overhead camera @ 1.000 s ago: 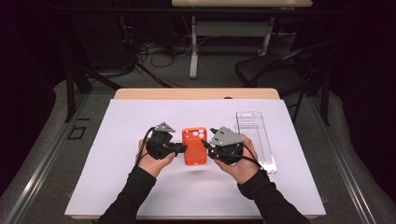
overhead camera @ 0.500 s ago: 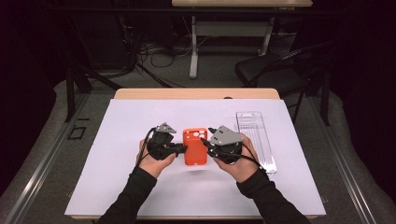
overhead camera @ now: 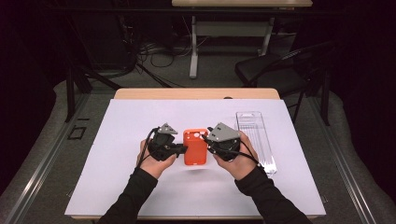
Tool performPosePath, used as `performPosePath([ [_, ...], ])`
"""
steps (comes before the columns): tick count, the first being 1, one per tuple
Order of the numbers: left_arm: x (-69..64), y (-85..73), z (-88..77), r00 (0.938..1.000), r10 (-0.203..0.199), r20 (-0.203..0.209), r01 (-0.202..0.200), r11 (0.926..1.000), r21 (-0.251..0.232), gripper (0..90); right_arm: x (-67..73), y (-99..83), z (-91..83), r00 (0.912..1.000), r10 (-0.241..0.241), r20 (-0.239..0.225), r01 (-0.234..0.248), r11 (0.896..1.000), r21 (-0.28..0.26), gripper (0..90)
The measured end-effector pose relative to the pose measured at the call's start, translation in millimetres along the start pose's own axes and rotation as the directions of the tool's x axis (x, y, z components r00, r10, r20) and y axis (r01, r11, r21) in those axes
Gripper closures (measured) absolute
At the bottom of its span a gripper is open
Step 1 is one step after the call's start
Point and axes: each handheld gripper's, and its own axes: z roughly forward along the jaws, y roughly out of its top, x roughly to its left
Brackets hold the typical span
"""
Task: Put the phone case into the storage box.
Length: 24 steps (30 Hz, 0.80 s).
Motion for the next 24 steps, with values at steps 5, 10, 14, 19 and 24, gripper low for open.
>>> performPosePath([
  [5,-1.6,0.3,0.6,1.0,0.006,-0.007,-0.006,1.0,0.006,82.7,0.4,2.5,1.1,1.0,0.001,-0.003,-0.001,1.0,0.014,71.3],
  [10,-2.5,0.0,1.5,0.9999,0.009,-0.015,-0.009,0.9999,0.008,82.7,1.0,4.1,1.9,1.0,0.001,0.001,-0.001,1.0,0.025,73.8],
  [14,-2.9,-0.1,1.6,0.9997,0.011,-0.021,-0.011,0.9999,0.009,82.7,2.3,4.9,2.3,0.9999,-0.005,0.008,0.005,1.0,0.031,74.9],
  [19,-3.8,-0.2,1.9,0.9996,0.013,-0.026,-0.012,0.9999,0.011,82.7,2.9,5.4,2.3,0.9997,-0.015,0.019,0.014,0.999,0.034,76.7],
  [24,-4.8,-0.1,2.6,0.9993,0.019,-0.031,-0.019,0.9998,0.009,82.7,2.3,5.3,2.5,0.9997,-0.009,0.024,0.008,0.999,0.041,78.4],
])
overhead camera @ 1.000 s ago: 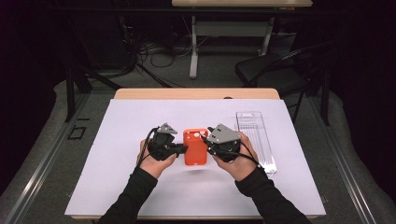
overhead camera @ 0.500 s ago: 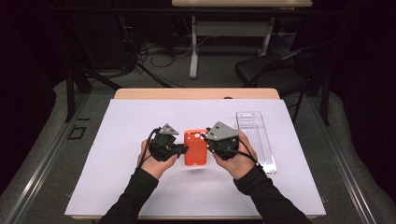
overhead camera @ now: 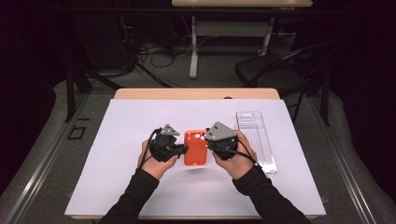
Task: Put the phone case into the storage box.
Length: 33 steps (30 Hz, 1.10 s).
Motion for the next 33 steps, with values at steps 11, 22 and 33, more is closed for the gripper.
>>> performPosePath([
  [11,-1.1,0.0,0.3,1.0,0.005,0.0,-0.005,1.0,0.006,82.7,-0.5,0.5,-0.1,0.9999,0.01,0.003,-0.01,1.0,0.012,80.3],
  [22,-1.2,-0.4,1.0,1.0,0.008,0.002,-0.008,1.0,0.005,82.6,2.2,1.1,-1.2,0.9997,0.014,0.022,-0.015,1.0,0.017,81.5],
  [33,-1.4,-0.5,1.9,0.9999,0.011,0.011,-0.011,0.9999,-0.001,82.3,3.1,1.4,-2.6,0.9992,0.015,0.037,-0.016,1.0,0.016,82.0],
])
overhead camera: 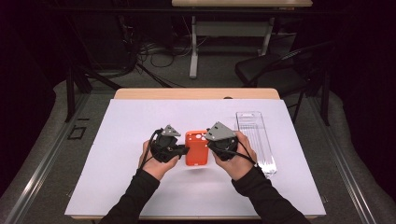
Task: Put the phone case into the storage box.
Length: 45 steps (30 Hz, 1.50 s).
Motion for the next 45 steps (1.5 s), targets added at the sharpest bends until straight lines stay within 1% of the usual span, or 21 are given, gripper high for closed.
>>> performPosePath([
  [14,0.5,-0.4,0.9,1.0,-0.005,0.005,0.005,1.0,-0.006,82.0,2.7,0.3,-0.3,0.9998,-0.009,0.019,0.009,1.0,-0.004,82.3],
  [29,1.3,-0.4,0.6,0.9997,-0.016,0.016,0.016,0.9995,-0.027,81.0,2.5,1.4,-1.4,0.9996,-0.013,0.027,0.013,1.0,-0.01,82.4],
  [34,2.2,-0.3,-0.8,0.9995,-0.022,0.023,0.022,0.9991,-0.037,77.1,1.8,1.9,-1.7,0.9997,-0.011,0.024,0.011,1.0,-0.01,82.5],
  [40,3.5,-0.3,-1.5,0.9994,-0.029,0.02,0.03,0.998,-0.056,68.9,0.3,2.6,-2.5,0.9997,-0.011,0.021,0.011,1.0,-0.014,82.6],
  [42,4.1,-0.3,-1.9,0.9989,-0.035,0.03,0.037,0.9976,-0.059,66.9,-0.8,2.7,-2.4,0.9997,-0.013,0.022,0.014,1.0,-0.014,82.5],
  [45,5.1,0.2,-2.2,0.9988,-0.037,0.033,0.039,0.9969,-0.069,62.9,-2.5,2.3,-2.0,0.9996,-0.014,0.024,0.014,1.0,-0.013,82.5],
])
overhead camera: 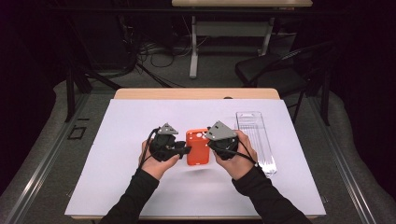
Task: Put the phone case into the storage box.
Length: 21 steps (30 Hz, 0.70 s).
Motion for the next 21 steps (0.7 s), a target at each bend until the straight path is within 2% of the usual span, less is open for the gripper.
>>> performPosePath([
  [3,0.6,0.4,-0.2,0.9999,-0.009,0.01,0.009,0.9999,-0.011,58.7,-2.5,-0.1,0.3,1.0,-0.006,0.003,0.006,1.0,0.006,82.6],
  [7,1.8,1.3,0.3,0.9998,-0.002,0.02,0.002,0.9999,-0.015,54.6,-6.6,0.2,1.6,0.9999,-0.009,0.009,0.009,1.0,0.011,82.6],
  [14,2.1,2.3,0.4,0.9979,0.063,0.014,-0.063,0.9974,-0.037,50.7,-15.0,1.8,2.4,0.9993,-0.022,0.031,0.022,1.0,0.019,82.6],
  [21,3.7,2.9,0.5,0.9968,0.08,-0.003,-0.08,0.9956,-0.049,48.2,-22.8,6.6,-0.6,0.9976,-0.038,0.058,0.037,0.999,0.018,82.6],
])
